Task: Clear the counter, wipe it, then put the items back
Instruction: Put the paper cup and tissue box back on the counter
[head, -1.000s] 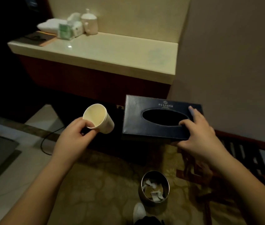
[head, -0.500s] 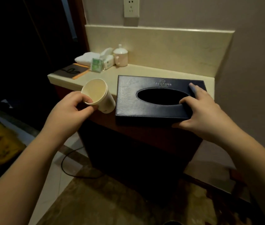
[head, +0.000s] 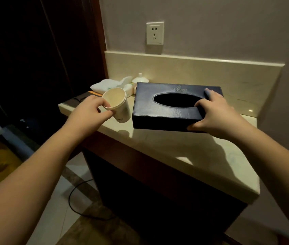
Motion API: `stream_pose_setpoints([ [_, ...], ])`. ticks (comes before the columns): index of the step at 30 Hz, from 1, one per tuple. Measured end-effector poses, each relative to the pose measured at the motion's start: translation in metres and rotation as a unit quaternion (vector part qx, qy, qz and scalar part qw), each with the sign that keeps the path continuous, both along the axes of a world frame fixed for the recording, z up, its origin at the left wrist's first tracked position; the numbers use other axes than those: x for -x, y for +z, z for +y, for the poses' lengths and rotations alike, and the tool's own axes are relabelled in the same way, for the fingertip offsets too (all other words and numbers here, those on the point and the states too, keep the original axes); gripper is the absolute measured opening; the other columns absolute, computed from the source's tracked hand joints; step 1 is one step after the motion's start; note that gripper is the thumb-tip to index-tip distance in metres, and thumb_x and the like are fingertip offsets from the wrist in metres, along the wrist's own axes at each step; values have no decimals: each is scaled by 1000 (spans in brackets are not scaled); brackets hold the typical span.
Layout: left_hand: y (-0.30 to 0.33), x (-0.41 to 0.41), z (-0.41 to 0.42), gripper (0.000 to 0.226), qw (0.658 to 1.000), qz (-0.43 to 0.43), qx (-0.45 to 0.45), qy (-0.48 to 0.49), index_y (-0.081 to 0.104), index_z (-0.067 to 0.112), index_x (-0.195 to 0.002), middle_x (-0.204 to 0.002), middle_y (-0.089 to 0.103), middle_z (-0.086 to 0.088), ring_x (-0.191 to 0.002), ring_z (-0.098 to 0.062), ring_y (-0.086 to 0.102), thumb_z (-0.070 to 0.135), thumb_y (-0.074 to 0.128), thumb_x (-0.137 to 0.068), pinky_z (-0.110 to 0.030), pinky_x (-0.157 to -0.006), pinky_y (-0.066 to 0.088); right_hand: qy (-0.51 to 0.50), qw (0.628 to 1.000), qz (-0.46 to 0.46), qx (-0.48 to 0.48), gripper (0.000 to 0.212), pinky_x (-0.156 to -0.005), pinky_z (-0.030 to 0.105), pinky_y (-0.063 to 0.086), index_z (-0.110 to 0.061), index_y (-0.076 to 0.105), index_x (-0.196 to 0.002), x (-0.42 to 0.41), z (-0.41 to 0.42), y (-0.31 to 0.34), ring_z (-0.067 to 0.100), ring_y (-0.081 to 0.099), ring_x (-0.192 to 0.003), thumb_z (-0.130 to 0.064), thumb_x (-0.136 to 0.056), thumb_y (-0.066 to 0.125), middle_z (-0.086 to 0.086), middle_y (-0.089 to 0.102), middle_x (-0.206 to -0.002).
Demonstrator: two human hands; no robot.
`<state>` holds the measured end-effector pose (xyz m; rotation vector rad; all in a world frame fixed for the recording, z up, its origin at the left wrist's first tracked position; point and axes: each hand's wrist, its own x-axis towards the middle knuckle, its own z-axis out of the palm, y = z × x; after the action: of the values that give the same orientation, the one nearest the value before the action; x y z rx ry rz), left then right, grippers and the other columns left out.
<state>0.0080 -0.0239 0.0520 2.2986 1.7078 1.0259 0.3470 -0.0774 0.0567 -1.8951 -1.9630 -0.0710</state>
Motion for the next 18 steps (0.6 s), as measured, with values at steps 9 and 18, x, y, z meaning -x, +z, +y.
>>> stream_pose_setpoints([
  [9, 1, -14, 95, 17, 998, 55, 30, 4, 64, 21, -89, -98, 56, -2, -83, -19, 52, 37, 65, -83, -32, -62, 33, -51, 998, -26, 35, 67, -107, 55, 30, -22, 56, -118, -1, 71, -7, 28, 15, -142, -52, -64, 79, 9, 16, -157],
  [18, -6, -20, 191, 16, 992, 117, 49, -31, 60, 18, -86, -94, 59, -7, -80, -25, 55, 34, 63, -82, -29, -53, 34, -126, 986, -12, 105, 69, -107, 54, 33, -21, 55, -121, 7, 138, -17, 31, 21, -140, -54, -65, 79, 11, 22, -154],
])
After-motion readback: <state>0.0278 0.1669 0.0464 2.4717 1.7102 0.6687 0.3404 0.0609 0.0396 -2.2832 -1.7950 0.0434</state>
